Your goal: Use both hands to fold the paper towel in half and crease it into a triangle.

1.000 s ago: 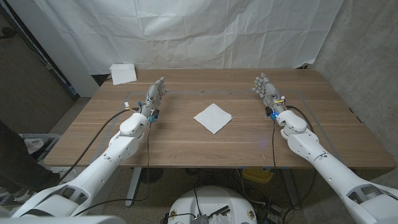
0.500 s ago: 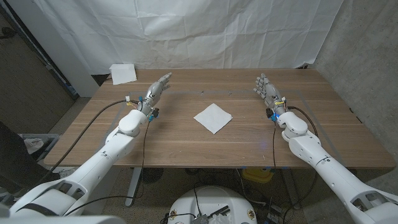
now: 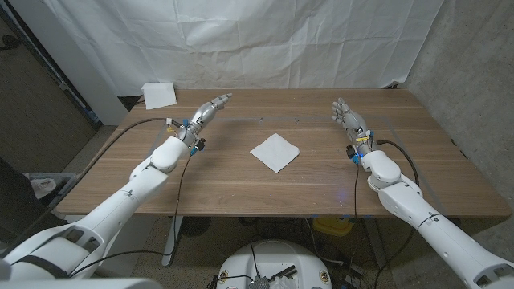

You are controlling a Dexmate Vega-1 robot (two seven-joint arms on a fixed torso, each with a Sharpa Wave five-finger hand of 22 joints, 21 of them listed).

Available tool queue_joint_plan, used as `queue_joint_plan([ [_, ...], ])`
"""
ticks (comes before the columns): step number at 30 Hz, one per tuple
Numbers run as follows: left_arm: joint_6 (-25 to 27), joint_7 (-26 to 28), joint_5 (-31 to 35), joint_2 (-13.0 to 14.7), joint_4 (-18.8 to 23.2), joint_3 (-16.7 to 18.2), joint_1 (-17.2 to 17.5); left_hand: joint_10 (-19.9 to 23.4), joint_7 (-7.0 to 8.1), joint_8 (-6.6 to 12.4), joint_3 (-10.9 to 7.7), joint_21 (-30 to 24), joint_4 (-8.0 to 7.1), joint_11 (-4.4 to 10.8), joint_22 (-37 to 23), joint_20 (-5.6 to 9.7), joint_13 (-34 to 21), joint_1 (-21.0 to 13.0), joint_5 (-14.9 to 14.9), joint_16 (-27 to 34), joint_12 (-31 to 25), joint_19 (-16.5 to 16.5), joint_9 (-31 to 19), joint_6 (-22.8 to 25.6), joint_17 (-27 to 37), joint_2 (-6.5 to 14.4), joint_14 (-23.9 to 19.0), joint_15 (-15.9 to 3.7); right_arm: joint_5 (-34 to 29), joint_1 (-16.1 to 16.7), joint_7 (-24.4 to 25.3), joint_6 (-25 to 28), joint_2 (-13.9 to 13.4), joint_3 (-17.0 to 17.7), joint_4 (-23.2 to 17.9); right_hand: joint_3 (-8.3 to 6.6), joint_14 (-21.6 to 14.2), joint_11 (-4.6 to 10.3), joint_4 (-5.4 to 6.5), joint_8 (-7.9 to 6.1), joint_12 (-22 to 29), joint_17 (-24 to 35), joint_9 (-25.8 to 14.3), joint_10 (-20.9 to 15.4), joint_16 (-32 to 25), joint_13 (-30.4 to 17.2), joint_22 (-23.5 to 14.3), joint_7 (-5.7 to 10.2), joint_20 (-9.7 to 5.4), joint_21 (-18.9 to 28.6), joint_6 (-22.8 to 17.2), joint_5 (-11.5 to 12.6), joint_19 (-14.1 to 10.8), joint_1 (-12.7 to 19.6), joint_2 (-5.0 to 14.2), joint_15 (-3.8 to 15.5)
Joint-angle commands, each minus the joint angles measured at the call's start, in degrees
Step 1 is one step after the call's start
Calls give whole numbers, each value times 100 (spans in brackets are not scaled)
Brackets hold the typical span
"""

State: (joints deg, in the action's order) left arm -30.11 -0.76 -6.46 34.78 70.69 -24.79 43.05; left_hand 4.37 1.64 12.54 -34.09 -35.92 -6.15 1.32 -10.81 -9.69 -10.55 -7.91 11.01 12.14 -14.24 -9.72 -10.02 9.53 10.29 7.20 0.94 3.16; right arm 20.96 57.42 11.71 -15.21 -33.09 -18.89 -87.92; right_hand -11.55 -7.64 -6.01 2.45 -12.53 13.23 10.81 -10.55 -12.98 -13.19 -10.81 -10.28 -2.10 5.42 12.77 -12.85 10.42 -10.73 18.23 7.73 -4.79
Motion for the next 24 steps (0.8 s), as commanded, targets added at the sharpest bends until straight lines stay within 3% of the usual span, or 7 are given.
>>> queue_joint_plan([
  [1,-216,-36,788,301,184,-263,-204,-11,16,-9,-75,-23,21,-39,-11,52,-22,-3,-10,21,18,-171,-18,79,13,84,-24,4,-767,552,1109,259,-385,-149,-804,-26,-214,-56,21,-52,61,40,-8,-182,-93,-35,-23,-35,-10,62,-179,-19,-131,-30,-7,15],
  [6,-252,-57,1002,387,259,-345,-281,39,-4,-9,-159,-10,97,15,-11,40,-22,-89,-18,-3,21,-171,-20,167,1,153,-35,0,-1013,682,1513,475,-458,-220,-1039,-60,-505,-83,22,-75,102,59,-11,-417,-171,-42,-29,-59,-18,120,-385,-16,-335,-47,17,24],
  [8,-317,1,1103,397,252,-365,-306,181,-38,24,-221,2,172,109,-14,35,-24,-154,-40,-23,-5,-166,-24,365,-4,155,-63,-14,-1115,717,1629,544,-497,-260,-1108,-158,-633,-64,-78,-73,108,50,-11,-513,-191,-43,-30,-54,-45,136,-464,11,-412,99,65,17],
  [13,-400,34,1227,428,286,-412,-341,806,-171,138,-335,12,220,114,-25,2,-36,-177,-83,12,-142,-97,-40,1065,14,149,-308,-70,-1568,769,1922,969,-691,-416,-1401,-326,-800,-80,-275,-77,111,42,-13,-655,-211,-46,-31,-51,-67,157,-606,58,-525,367,111,49],
  [18,-364,-71,1323,487,352,-489,-390,825,-167,101,-380,21,255,108,-25,-46,-37,-209,-87,7,-123,-97,-40,1068,6,163,-349,-139,-1828,776,2068,1254,-805,-569,-1569,-435,-887,-55,-421,-90,122,39,-14,-775,-214,-49,-32,-43,-65,162,-738,81,-580,552,123,81],
  [24,-259,-225,1491,613,529,-572,-428,621,-106,-55,-562,47,465,59,-23,-63,-34,-421,-42,-65,22,-99,-39,883,-19,264,-305,-140,-2087,781,2227,1524,-902,-712,-1742,-511,-953,-21,-520,-91,124,44,-14,-852,-222,-51,-32,-28,-61,167,-818,94,-624,677,138,102],
])
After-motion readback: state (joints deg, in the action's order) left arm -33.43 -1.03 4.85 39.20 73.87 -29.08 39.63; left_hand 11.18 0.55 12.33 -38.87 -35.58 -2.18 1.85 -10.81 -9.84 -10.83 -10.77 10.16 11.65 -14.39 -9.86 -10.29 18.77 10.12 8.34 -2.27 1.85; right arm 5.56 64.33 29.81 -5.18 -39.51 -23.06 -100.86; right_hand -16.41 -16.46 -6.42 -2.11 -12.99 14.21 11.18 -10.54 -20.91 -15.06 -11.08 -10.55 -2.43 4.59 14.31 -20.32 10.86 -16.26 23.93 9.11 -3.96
